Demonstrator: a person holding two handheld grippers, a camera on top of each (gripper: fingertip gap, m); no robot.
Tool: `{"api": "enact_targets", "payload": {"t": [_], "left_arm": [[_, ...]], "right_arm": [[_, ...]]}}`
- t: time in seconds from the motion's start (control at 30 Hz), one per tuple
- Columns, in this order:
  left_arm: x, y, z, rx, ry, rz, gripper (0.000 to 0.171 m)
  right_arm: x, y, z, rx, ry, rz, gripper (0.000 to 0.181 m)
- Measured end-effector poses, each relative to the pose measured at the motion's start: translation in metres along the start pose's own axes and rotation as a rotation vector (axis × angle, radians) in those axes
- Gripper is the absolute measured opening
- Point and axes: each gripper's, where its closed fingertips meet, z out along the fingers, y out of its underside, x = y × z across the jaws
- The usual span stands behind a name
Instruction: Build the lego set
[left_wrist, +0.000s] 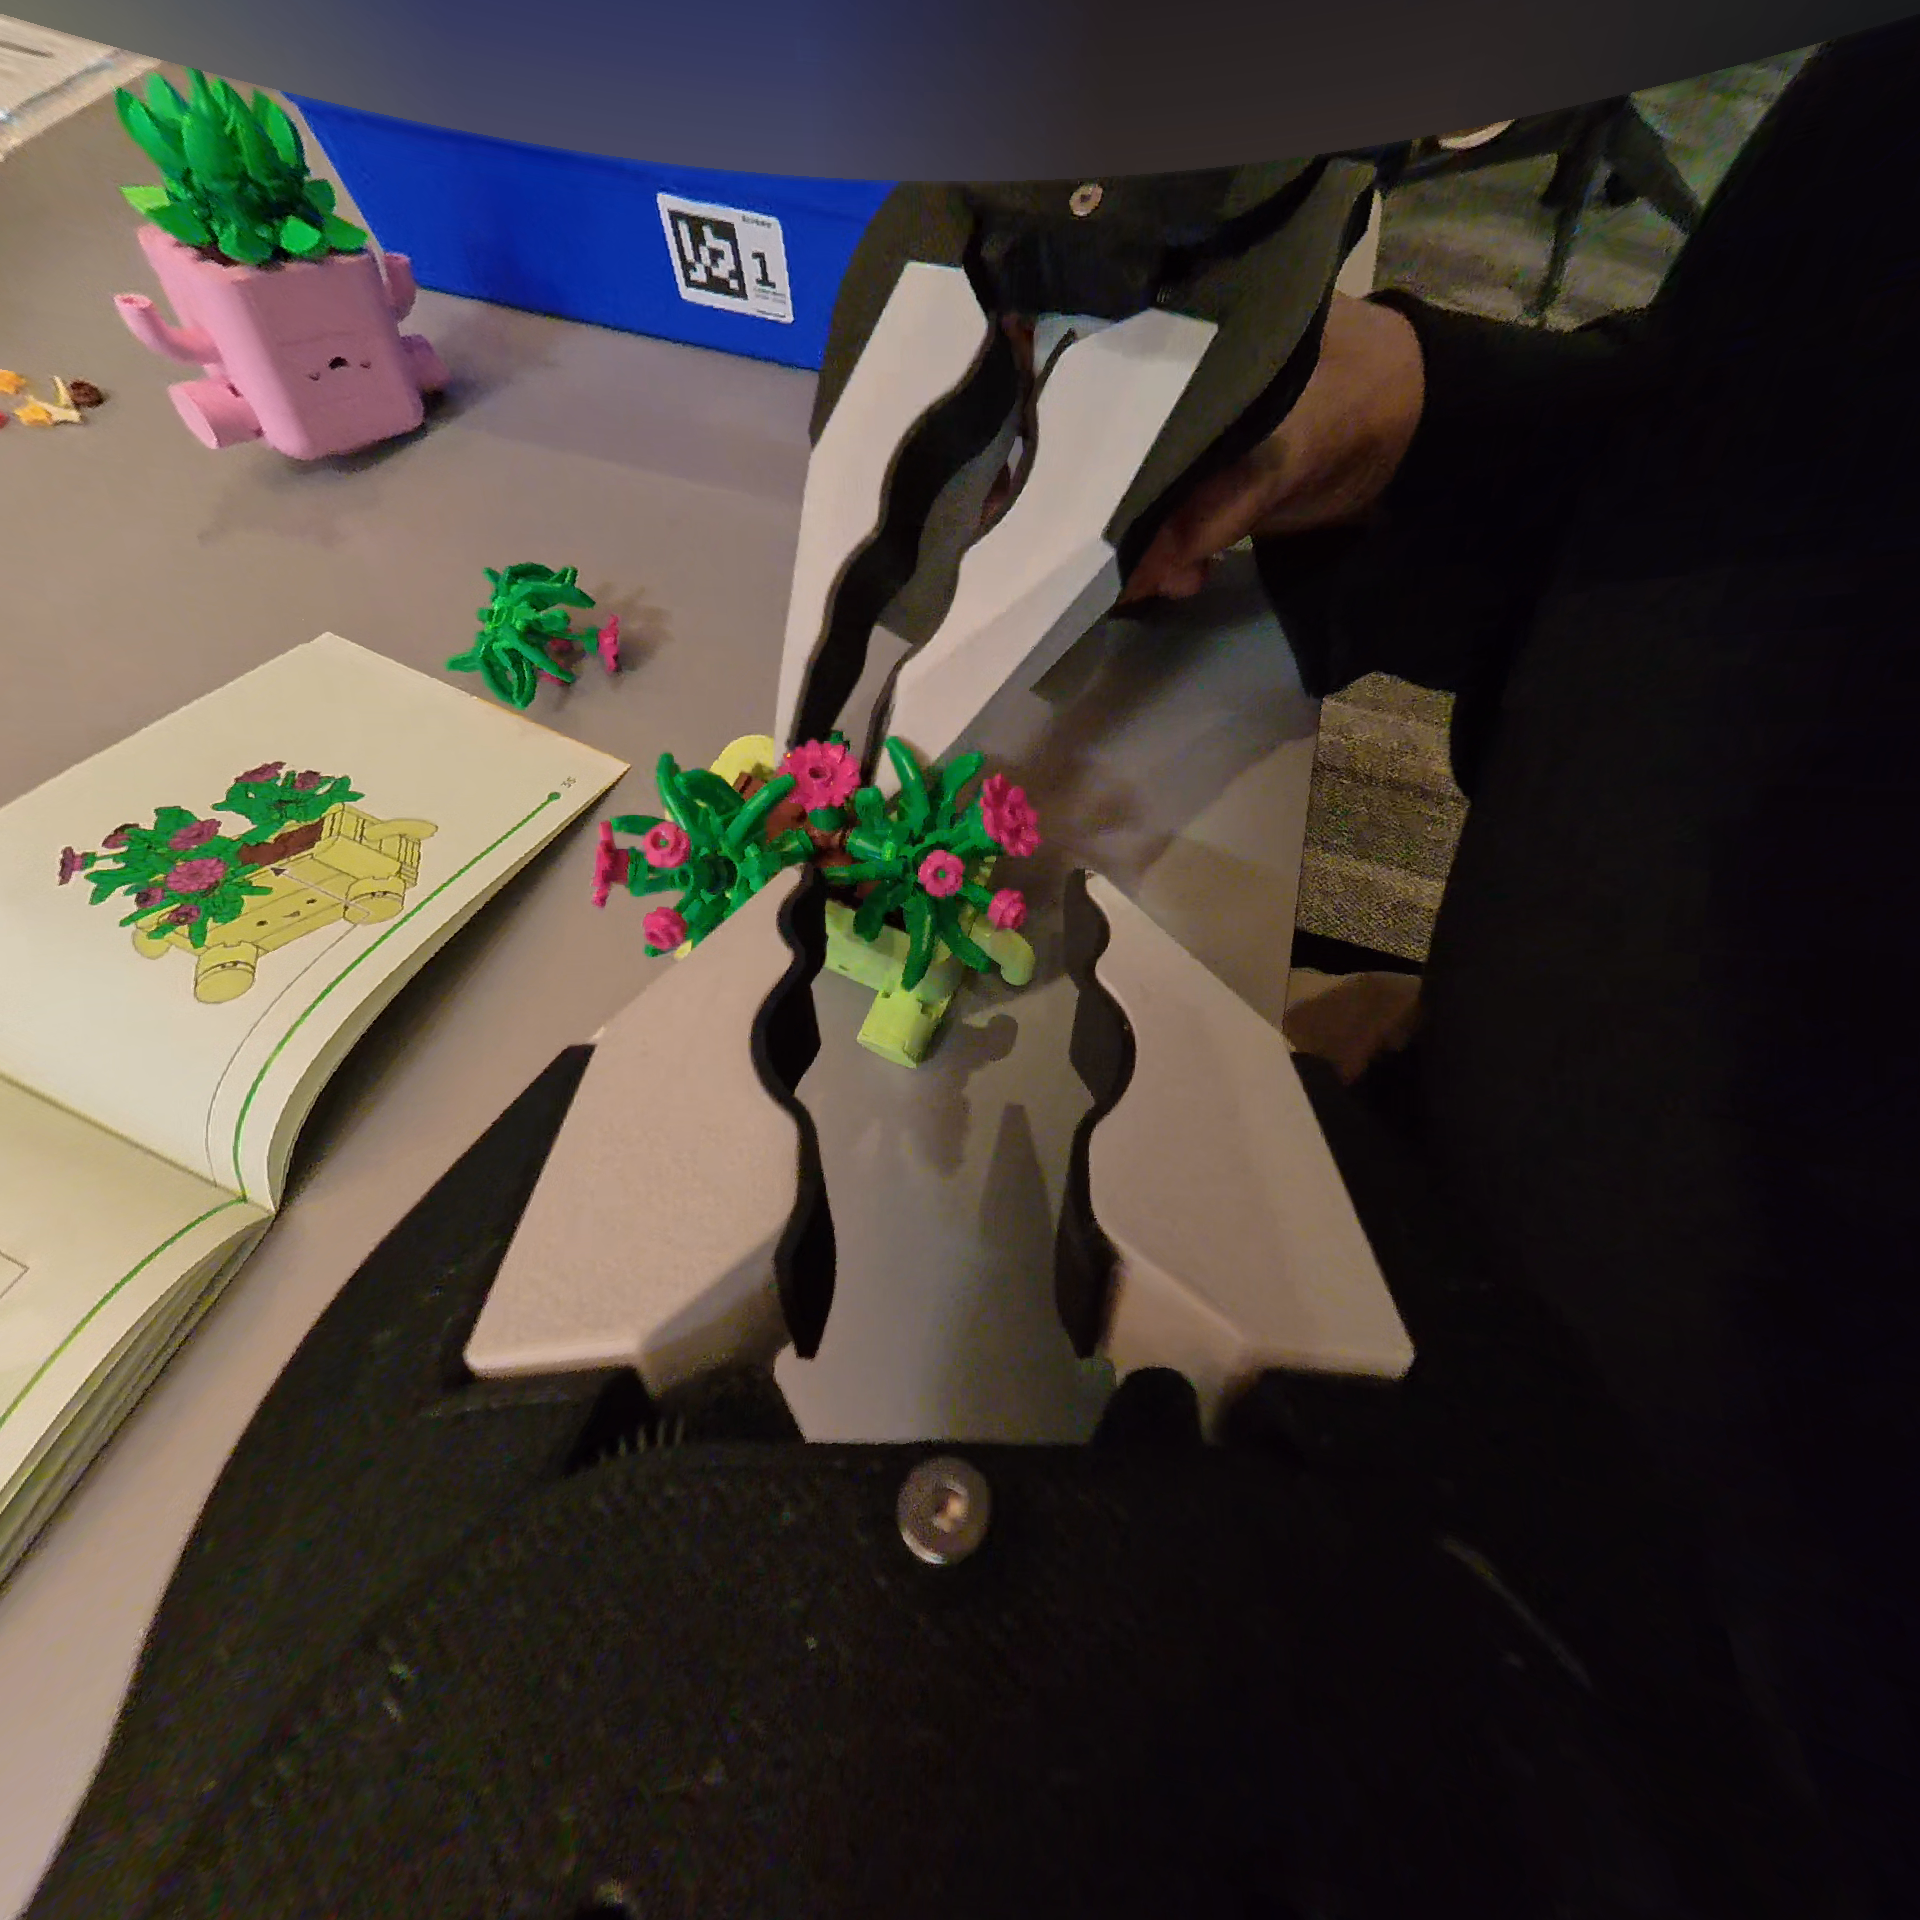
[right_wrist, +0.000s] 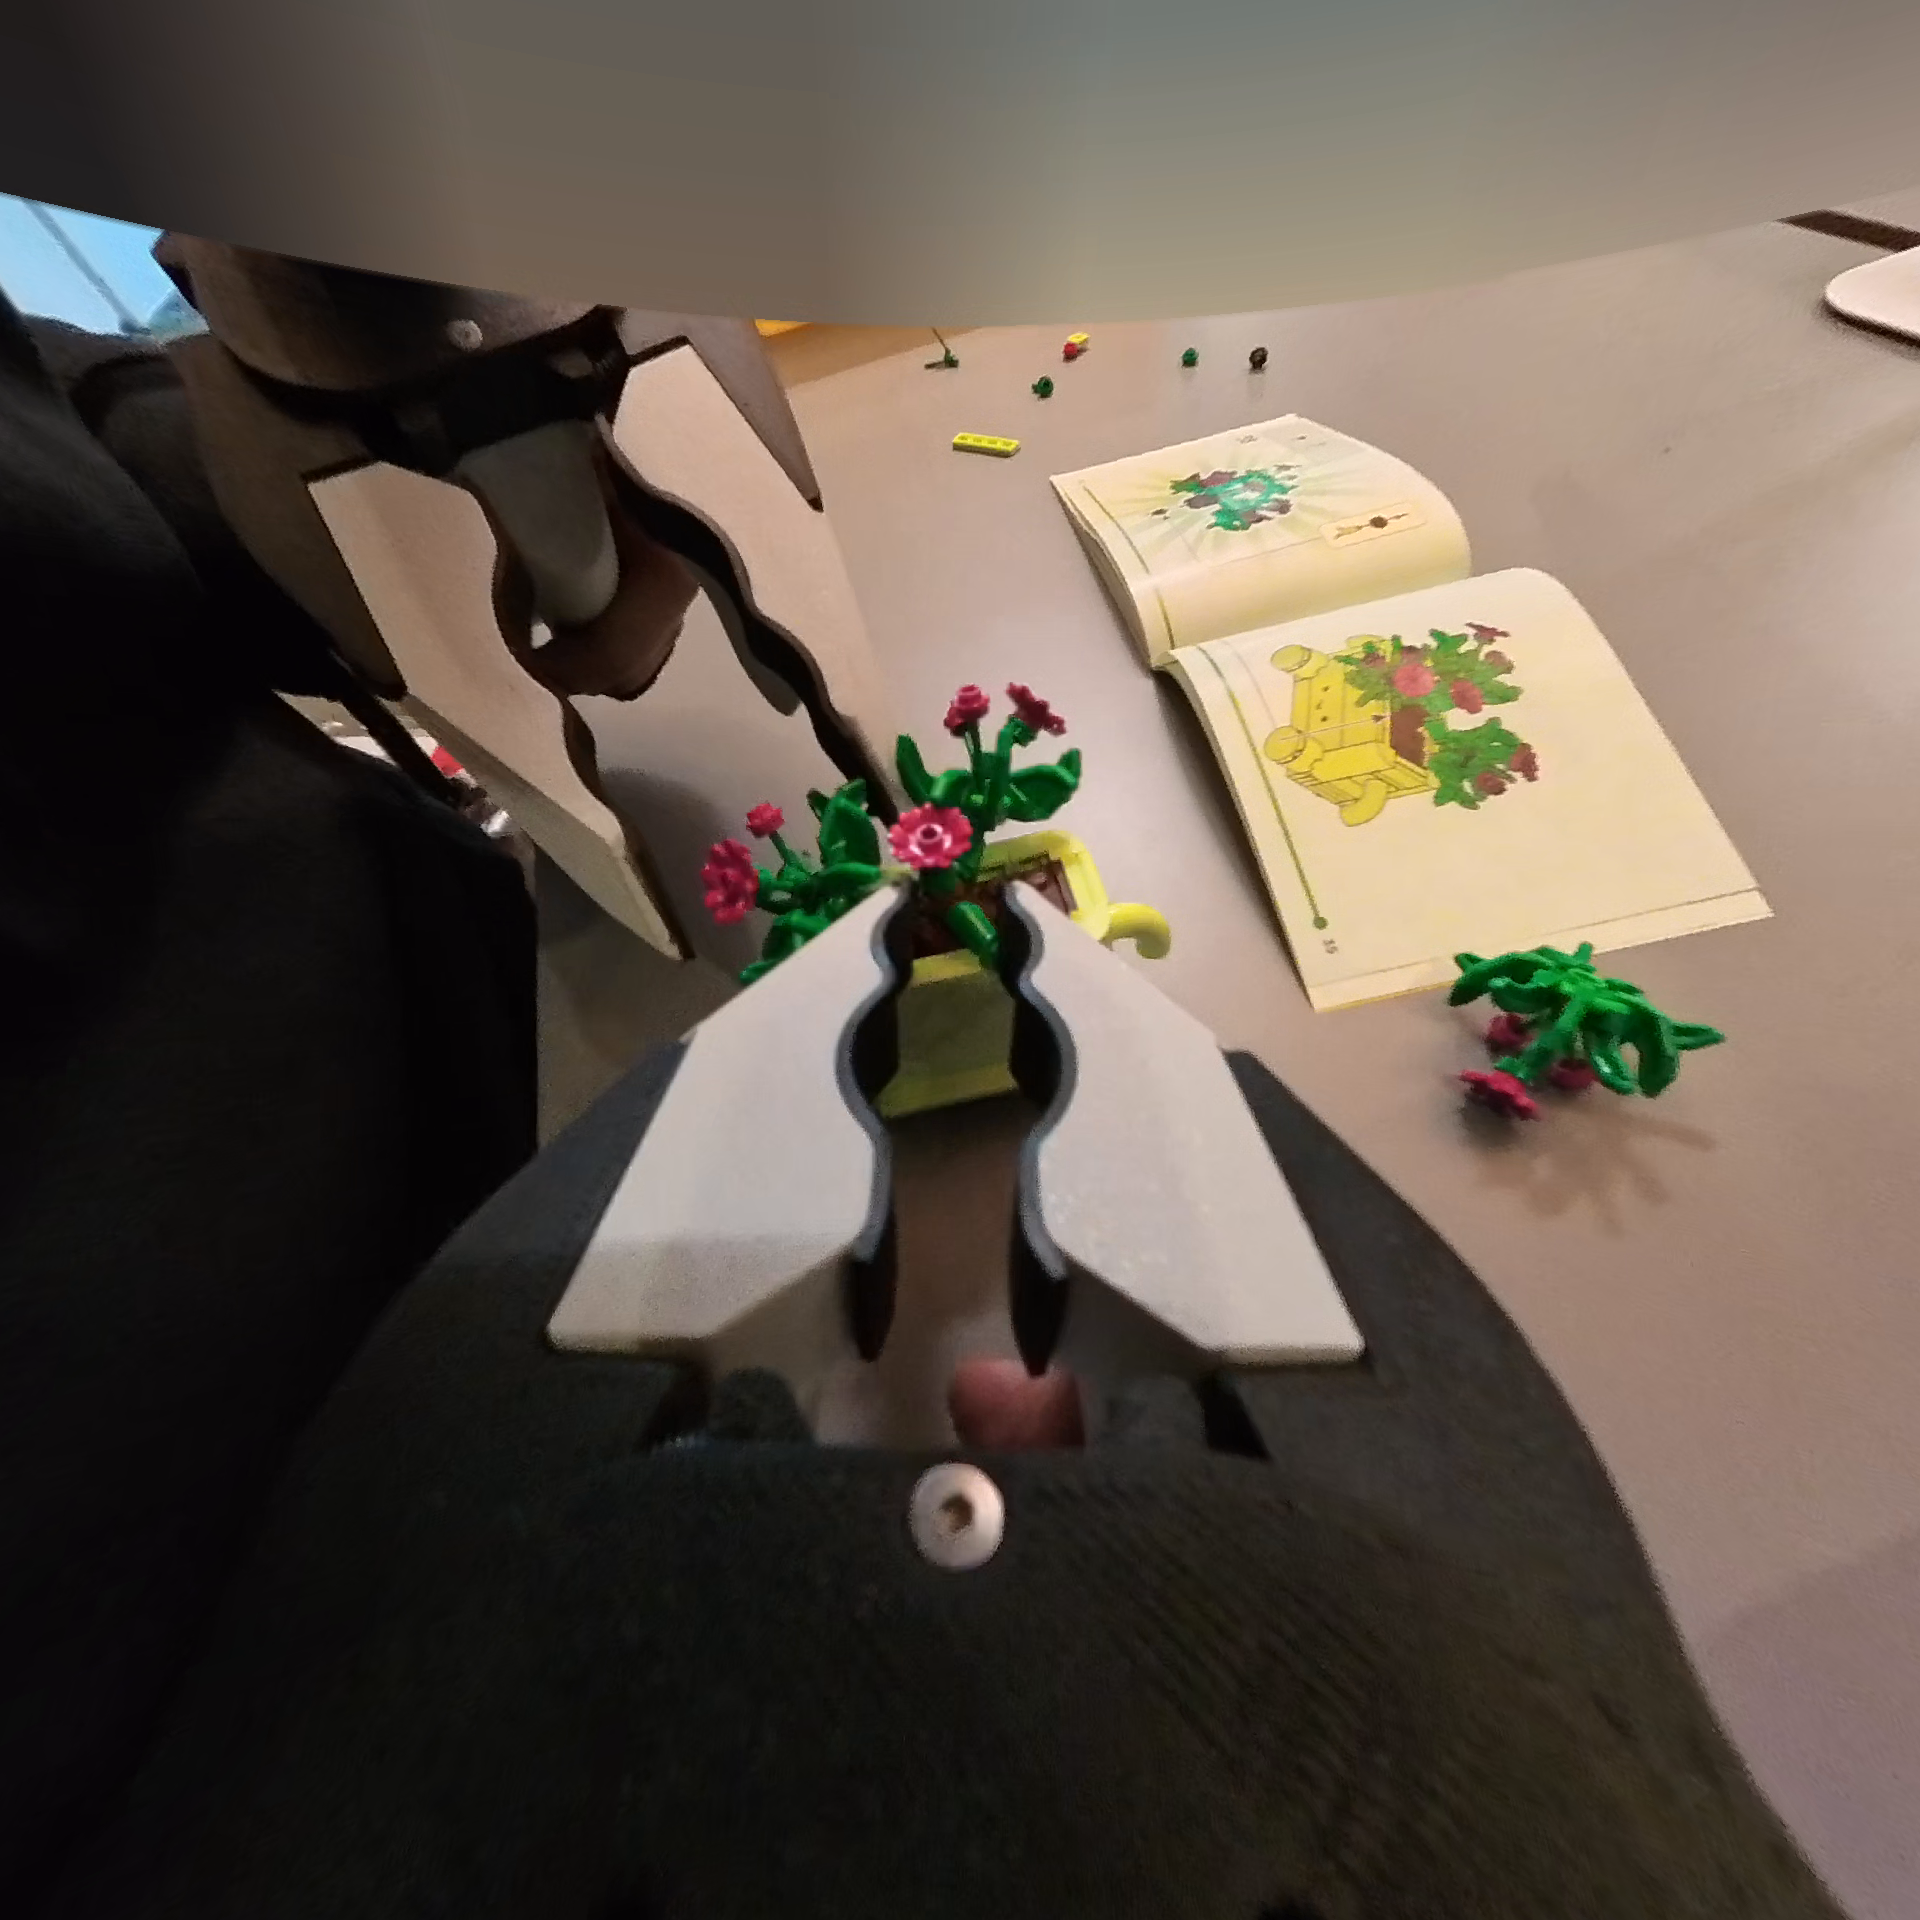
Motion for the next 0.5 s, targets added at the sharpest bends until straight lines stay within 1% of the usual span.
{"api": "enact_targets", "payload": {"t": [0.1,0.3,0.5], "left_arm": [[0.0005,-0.0001,0.0002,0.011,0.008,0.000,0.044],[-0.0007,-0.0012,0.0001,0.026,0.029,-0.040,0.043],[-0.0025,-0.0015,0.0008,0.036,0.021,-0.057,0.040]], "right_arm": [[-0.0009,0.0004,-0.0007,-0.002,-0.003,-0.011,0.007],[-0.0017,0.0002,-0.0008,-0.001,-0.017,-0.003,0.005],[-0.0016,0.0004,-0.0010,-0.006,-0.007,-0.011,0.005]]}}
